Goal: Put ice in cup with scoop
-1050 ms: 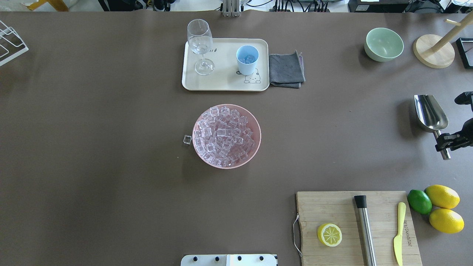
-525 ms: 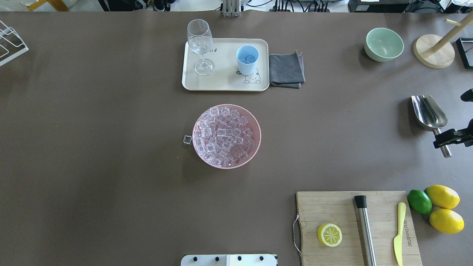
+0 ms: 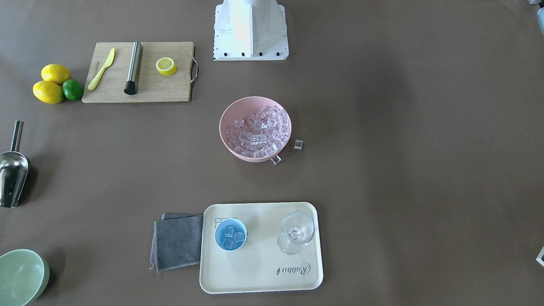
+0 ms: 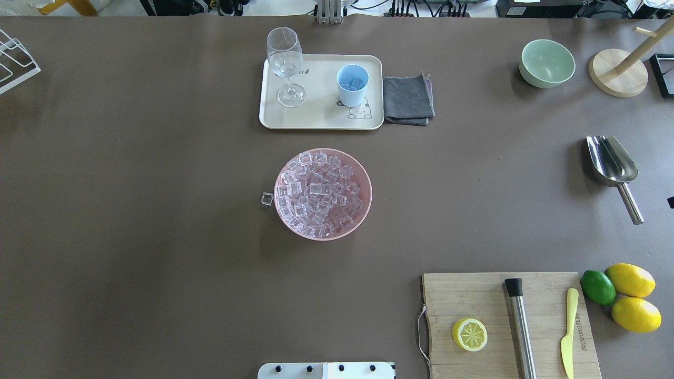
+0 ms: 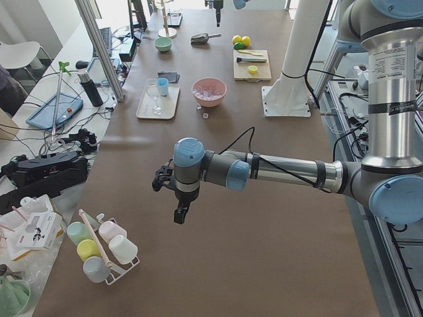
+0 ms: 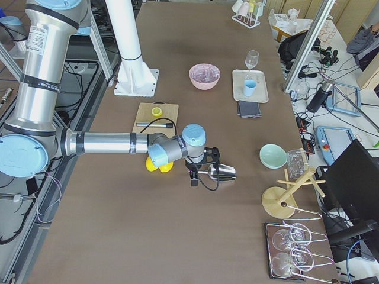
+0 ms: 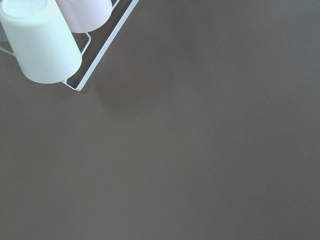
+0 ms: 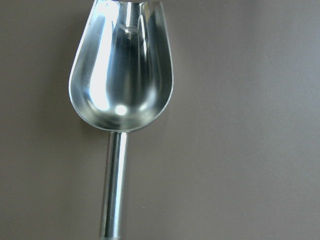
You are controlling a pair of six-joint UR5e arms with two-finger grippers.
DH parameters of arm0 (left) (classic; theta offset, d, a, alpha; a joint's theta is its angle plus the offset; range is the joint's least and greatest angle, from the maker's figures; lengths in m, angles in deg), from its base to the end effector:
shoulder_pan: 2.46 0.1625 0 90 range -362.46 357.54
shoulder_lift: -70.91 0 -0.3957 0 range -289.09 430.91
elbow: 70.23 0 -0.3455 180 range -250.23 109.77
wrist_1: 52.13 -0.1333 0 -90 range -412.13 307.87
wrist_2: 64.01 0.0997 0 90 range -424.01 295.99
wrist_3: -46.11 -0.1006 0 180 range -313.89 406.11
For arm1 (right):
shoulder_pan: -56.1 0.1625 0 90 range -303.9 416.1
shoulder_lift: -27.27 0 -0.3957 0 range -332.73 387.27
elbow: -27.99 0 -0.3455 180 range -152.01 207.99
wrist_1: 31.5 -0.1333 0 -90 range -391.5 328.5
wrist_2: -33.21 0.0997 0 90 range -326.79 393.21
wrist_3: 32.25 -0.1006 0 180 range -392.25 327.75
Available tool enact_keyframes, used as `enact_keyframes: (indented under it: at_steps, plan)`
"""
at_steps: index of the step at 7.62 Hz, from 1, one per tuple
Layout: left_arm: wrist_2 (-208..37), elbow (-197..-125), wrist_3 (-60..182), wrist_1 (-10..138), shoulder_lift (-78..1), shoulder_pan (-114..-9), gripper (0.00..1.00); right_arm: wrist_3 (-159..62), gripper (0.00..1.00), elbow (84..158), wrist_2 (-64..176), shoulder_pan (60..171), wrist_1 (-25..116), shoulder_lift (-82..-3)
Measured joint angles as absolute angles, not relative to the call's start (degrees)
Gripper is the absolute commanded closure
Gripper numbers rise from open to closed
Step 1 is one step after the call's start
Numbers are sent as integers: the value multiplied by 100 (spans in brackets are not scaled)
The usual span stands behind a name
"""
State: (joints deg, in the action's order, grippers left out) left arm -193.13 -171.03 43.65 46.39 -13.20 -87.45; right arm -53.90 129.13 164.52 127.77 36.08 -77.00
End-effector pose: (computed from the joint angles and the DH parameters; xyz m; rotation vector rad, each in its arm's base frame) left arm -0.0330 -0.4232 0.5793 0.2104 0.6855 0.2048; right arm -0.0518 -0.3690 0.6032 0.0584 -0.7807 -0.0664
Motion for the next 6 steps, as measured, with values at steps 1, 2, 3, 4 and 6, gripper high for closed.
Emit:
enact_keyframes:
  at_steps: [1,2,3,4,6]
  plan:
    - [-19312,-17098,4365,4639,-1321,-8745,1,-4967,0,12854,16599,13130,3619,-7798]
    - [-19312,-17093,4365,4639,-1322,-8745,1,-4544,0,12823,16729,13484,3689,-7894]
    - [-19312,-17093,4365,4639,-1330,-8745,1,-3982,0,12834,16832,13847,4022,-7950]
    - [-19312,-17093,4365,4639,-1334,-8740,1,-3291,0,12899,16895,14217,4613,-7951]
    - [-19312,-17090,4365,4646,-1339,-8731,1,-2546,0,13106,16913,14681,5614,-7903]
